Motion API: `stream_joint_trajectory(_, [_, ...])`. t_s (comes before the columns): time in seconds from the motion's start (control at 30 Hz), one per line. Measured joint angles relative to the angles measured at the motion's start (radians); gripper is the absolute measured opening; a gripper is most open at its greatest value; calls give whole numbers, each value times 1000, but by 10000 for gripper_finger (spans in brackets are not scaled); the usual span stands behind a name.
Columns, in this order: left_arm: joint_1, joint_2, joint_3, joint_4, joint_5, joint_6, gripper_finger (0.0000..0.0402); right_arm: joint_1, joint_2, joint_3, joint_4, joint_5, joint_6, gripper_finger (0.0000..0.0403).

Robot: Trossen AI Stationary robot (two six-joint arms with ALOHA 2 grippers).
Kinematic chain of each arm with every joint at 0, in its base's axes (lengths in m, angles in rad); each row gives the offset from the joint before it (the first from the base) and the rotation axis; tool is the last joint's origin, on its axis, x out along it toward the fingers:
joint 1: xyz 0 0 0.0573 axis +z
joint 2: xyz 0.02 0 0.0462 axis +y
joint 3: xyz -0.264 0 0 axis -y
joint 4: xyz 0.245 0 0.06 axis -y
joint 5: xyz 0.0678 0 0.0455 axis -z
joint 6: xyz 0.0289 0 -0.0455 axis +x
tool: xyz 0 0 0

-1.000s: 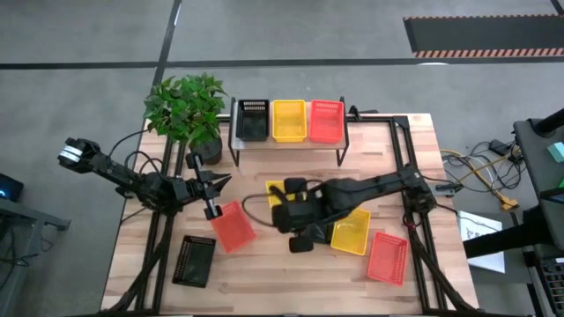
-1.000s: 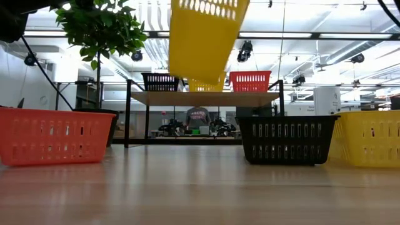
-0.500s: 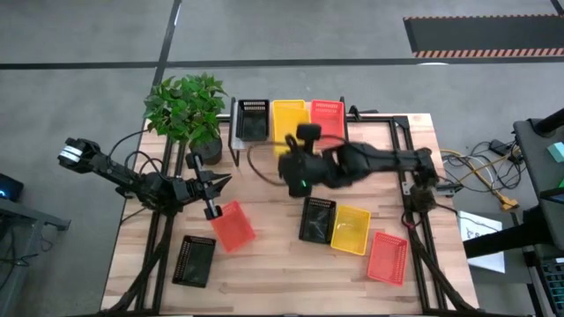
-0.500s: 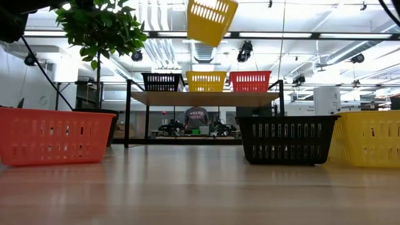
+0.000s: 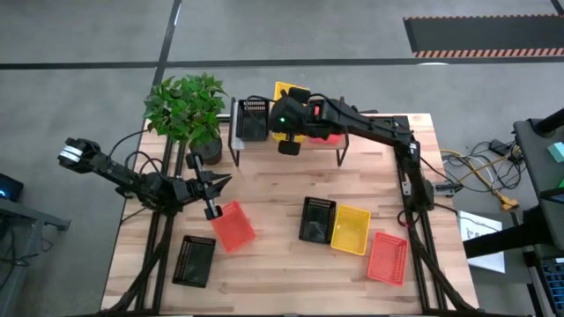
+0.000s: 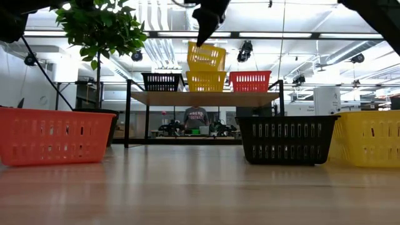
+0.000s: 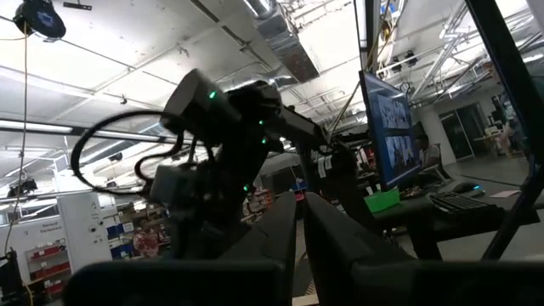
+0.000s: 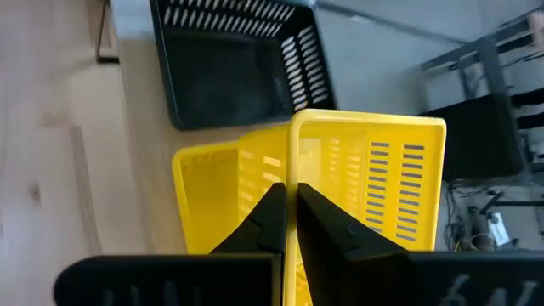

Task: Stack baskets on shelf by color
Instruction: Stack the left yellow bin on top of the other yellow bin on the shelf

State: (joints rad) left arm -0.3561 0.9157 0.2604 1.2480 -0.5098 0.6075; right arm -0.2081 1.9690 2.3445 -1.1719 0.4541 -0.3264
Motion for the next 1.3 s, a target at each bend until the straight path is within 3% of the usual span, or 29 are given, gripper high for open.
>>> stream_joint_trajectory(0.73, [0, 0, -1, 0, 0, -1, 10, -8, 47, -17, 6, -63, 33, 12])
stream_joint_trajectory(1.03, [0, 0, -1, 0, 0, -1, 10, -6, 45, -22, 2, -89, 132, 13])
stream_joint_trajectory(1.3, [0, 0, -1, 0, 0, -2, 10, -6, 45, -24, -15, -95, 94, 14])
